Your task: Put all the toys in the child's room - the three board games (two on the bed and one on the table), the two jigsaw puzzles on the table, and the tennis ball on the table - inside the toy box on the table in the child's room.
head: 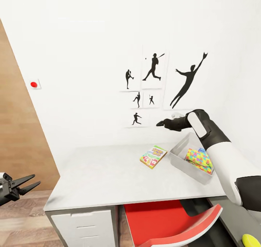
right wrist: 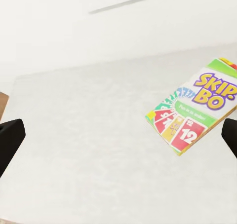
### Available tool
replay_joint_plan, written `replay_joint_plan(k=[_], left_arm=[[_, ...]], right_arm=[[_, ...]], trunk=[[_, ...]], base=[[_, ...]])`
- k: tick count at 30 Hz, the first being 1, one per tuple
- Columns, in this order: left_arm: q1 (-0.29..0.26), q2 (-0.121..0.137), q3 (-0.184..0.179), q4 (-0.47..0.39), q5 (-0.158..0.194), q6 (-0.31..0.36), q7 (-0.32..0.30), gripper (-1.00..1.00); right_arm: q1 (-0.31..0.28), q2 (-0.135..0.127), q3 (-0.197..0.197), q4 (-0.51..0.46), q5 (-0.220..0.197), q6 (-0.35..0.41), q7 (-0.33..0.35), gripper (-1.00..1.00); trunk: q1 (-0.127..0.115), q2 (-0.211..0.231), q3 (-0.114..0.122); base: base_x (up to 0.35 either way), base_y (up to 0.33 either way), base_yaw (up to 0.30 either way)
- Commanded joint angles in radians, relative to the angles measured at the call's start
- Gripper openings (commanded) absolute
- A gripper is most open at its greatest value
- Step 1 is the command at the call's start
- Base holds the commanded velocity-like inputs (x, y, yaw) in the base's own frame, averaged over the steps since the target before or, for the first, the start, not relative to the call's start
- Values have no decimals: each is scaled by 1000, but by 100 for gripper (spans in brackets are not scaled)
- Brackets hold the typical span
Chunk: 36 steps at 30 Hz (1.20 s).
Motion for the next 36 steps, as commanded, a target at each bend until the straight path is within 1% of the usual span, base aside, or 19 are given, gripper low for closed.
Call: replay_joint_plan(k=[1,14,25,36], left_arm=[[-1,0,0,0,-1,11,-4,100],[-1,0,0,0,-1,11,-4,100],[0,0,0,1,-1,11,-4,100],[0,0,0,2,-1,11,-4,100]], right_arm=[[-1,-1,3,0,6,2,6,100],[-1,-2,4,3,7,2,6,100],[-1,-2,4,5,7,2,6,100],[-1,-2,6,6,7,2,6,100]], trunk=[[1,-2,-2],[1,-2,-3],[1,-2,-3],[1,-2,-3]], base=[[0,0,15],[5,0,4],[127,0,0],[60,-29,0]])
